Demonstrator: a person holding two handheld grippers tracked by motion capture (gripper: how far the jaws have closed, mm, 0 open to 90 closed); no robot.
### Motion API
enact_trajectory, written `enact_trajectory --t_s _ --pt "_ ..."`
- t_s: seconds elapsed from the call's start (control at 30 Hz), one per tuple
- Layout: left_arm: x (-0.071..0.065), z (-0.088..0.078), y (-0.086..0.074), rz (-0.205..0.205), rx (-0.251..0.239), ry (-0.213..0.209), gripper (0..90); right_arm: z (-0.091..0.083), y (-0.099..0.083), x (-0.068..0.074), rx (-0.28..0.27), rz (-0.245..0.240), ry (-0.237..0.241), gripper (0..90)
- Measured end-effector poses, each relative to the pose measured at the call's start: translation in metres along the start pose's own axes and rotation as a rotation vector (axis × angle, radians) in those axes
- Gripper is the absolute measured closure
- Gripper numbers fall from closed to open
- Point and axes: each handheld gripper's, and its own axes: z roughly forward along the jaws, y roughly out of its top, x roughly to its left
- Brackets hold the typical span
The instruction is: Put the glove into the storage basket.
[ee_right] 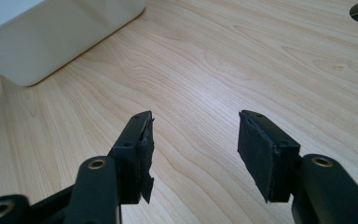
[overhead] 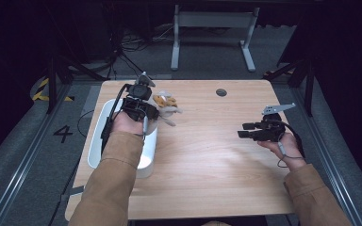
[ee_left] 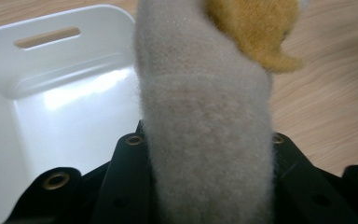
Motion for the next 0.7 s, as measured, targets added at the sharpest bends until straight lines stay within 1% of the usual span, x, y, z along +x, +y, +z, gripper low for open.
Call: enact_trajectory --t_s 0.03,0.07,0.1,0.13,0.27,0.3,0.33,0.37,0.4,0.43,0.47,0.53,0.63,0.7 --pt "0.0 0.0 0.0 0.0 0.0 0.0 69.6 0.0 0.0 0.0 -0.001 0.0 0.002 45.6" --pt "0.003 -0.002 0.0 -0.019 0.0 0.01 69.5 0.0 0.0 -0.001 -0.003 0.0 0.003 45.6" --pt "0.003 -0.002 0.0 -0.019 0.0 0.01 69.5 -0.001 0.0 -0.001 -0.005 0.002 0.002 45.6" --pt "0.005 -0.003 0.0 -0.026 -0.002 0.015 69.5 -0.002 -0.001 -0.001 -0.002 0.007 0.002 45.6" --pt "0.012 -0.005 -0.001 -0.062 -0.005 0.028 69.6 -0.006 -0.001 -0.002 -0.015 0.009 0.004 45.6" --pt "0.012 -0.005 -0.001 -0.062 -0.005 0.028 69.6 -0.006 -0.001 -0.002 -0.015 0.009 0.004 45.6" --pt "0.016 -0.006 0.0 -0.077 -0.007 0.037 69.5 -0.009 -0.001 -0.002 -0.021 0.012 0.003 45.7" --pt "0.016 -0.006 0.0 -0.077 -0.007 0.037 69.5 -0.01 -0.001 -0.002 -0.021 0.017 0.001 45.6" --pt "0.02 -0.006 0.0 -0.094 -0.009 0.045 69.6 -0.011 -0.002 -0.002 -0.024 0.013 0.0 45.7" --pt "0.02 -0.006 0.0 -0.094 -0.009 0.045 69.6 -0.011 -0.002 -0.002 -0.024 0.013 0.0 45.7" --pt "0.026 -0.005 0.001 -0.109 -0.005 0.049 69.5 -0.012 -0.002 -0.002 -0.027 0.012 -0.001 45.7" --pt "0.027 -0.004 0.002 -0.112 0.001 0.05 69.4 -0.013 -0.003 -0.001 -0.027 0.016 -0.003 45.7" --pt "0.033 0.0 0.003 -0.125 0.016 0.06 69.4 -0.015 -0.004 -0.002 -0.028 0.019 -0.005 45.7" --pt "0.038 0.001 0.004 -0.141 0.016 0.069 69.4 -0.017 -0.005 -0.003 -0.031 0.023 -0.009 45.7"
